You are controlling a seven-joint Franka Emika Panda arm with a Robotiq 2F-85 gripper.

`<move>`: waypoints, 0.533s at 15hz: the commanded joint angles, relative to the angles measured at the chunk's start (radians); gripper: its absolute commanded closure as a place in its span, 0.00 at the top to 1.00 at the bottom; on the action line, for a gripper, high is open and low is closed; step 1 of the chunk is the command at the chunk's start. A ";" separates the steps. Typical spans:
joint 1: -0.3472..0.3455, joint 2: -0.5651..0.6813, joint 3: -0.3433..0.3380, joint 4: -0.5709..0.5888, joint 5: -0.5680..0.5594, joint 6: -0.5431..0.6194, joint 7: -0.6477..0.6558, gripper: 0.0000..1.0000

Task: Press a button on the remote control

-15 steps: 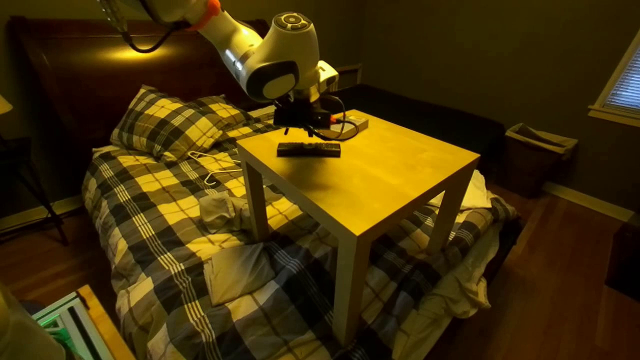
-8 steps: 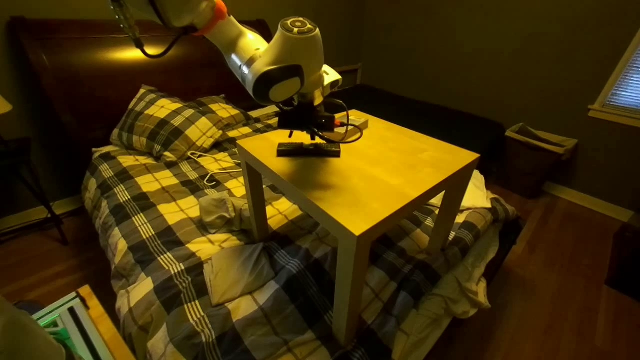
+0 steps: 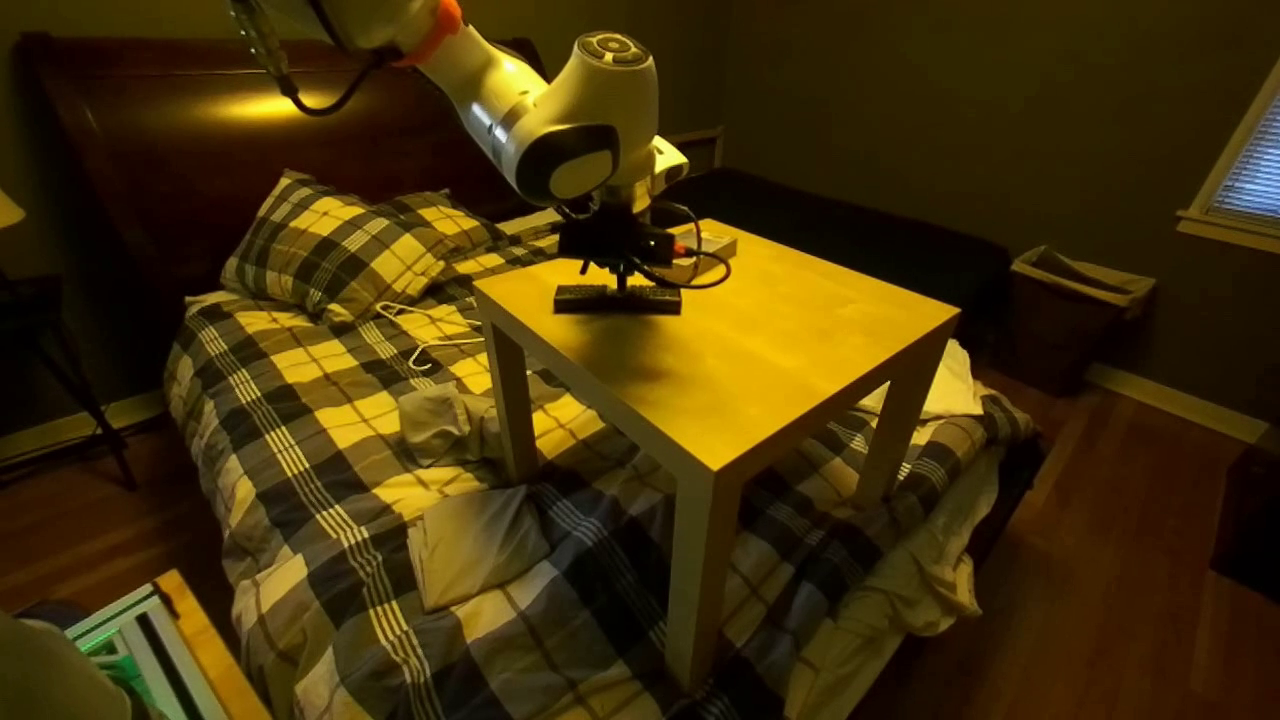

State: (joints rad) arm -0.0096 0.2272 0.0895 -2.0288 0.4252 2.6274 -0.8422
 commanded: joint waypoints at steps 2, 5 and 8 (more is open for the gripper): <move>-0.034 -0.004 0.034 0.018 0.007 -0.057 0.011 0.00; -0.038 -0.001 0.041 0.020 0.012 -0.046 0.009 0.00; -0.039 0.002 0.042 0.019 0.011 -0.038 0.008 0.00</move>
State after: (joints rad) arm -0.0286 0.2272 0.1134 -2.0151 0.4287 2.6035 -0.8405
